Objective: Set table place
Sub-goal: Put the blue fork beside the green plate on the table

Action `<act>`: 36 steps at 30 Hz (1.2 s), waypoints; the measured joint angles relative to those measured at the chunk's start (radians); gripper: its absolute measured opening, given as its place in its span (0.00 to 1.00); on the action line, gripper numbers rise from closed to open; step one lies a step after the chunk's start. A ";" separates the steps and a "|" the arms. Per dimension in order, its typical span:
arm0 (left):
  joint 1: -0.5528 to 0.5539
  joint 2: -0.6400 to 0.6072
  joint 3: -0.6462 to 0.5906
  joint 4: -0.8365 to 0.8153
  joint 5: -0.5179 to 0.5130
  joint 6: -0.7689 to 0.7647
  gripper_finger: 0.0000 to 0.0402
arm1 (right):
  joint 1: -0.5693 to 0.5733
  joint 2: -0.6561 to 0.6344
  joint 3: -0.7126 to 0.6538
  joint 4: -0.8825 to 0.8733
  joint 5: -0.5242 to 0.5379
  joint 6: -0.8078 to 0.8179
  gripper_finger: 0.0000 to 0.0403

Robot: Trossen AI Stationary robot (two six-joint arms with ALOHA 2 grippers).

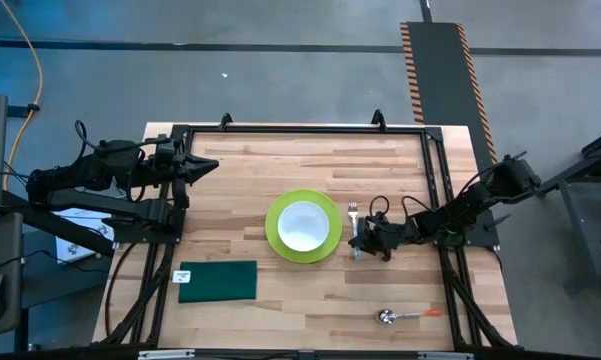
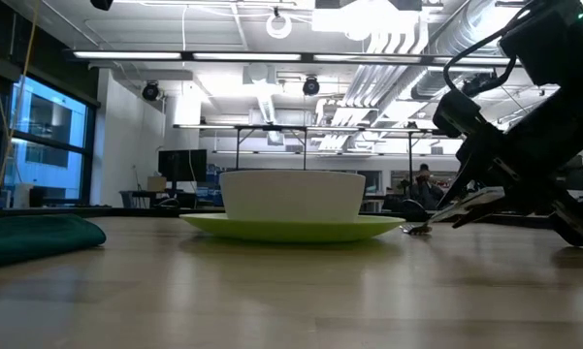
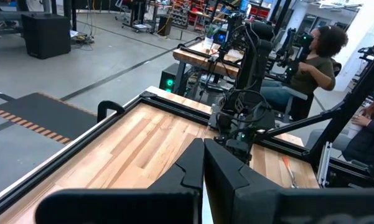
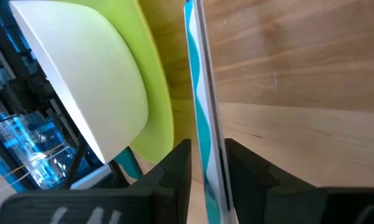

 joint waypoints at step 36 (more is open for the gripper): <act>0.000 0.000 0.000 -0.002 0.013 0.000 0.00 | -0.058 0.001 0.246 -0.528 -0.088 -0.161 0.21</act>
